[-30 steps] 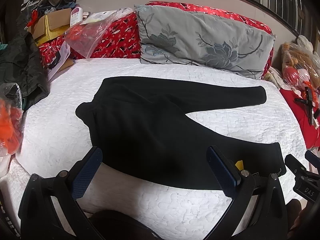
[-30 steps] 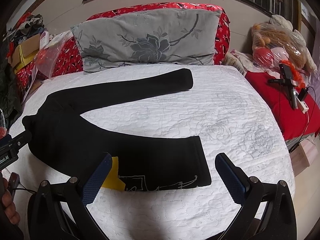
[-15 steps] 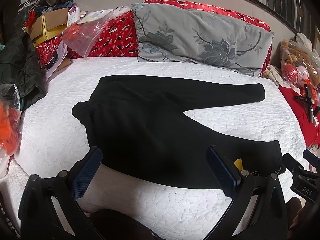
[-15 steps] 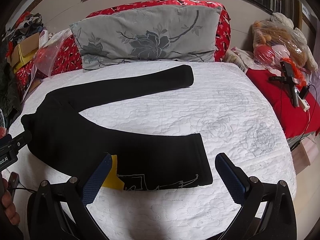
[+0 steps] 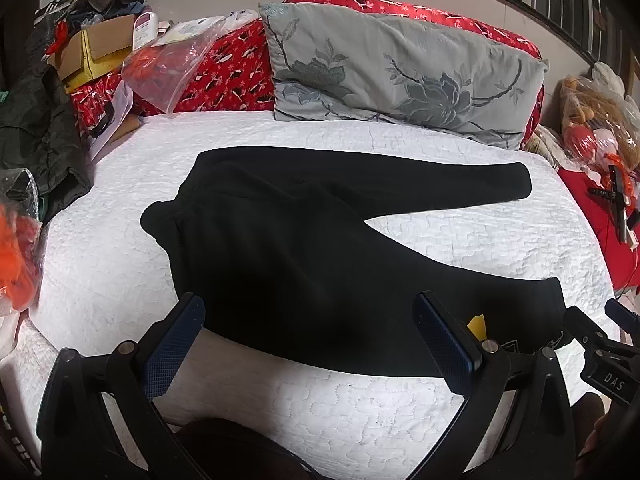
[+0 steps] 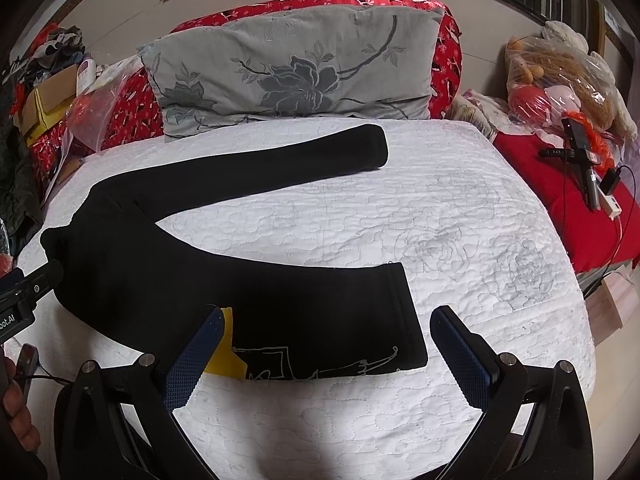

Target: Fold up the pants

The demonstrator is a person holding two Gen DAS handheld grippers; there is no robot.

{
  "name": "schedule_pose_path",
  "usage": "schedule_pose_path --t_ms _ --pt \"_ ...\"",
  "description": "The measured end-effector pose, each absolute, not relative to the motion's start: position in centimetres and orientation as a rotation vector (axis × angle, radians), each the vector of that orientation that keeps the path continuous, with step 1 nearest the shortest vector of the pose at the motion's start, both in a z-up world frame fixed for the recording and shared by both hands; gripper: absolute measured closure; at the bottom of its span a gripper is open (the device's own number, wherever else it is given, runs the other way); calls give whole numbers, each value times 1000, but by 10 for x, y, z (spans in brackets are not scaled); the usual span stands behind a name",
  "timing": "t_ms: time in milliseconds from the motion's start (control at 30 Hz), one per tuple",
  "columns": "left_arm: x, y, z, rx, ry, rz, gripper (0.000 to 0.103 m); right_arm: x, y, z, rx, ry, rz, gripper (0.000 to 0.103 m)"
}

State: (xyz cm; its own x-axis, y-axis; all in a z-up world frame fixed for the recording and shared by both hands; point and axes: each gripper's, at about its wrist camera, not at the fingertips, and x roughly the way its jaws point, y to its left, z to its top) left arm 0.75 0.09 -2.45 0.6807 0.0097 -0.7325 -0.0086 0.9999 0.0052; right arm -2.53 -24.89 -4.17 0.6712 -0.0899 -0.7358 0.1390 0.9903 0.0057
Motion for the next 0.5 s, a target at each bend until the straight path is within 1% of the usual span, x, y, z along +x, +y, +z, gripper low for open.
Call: schedule_pose_path --t_ms 333,500 --pt "17 -3 -31 9 850 7 0 -21 -251 -46 71 841 -123 0" --pt "38 2 -29 -9 899 2 0 -10 -258 -42 95 845 -99 0"
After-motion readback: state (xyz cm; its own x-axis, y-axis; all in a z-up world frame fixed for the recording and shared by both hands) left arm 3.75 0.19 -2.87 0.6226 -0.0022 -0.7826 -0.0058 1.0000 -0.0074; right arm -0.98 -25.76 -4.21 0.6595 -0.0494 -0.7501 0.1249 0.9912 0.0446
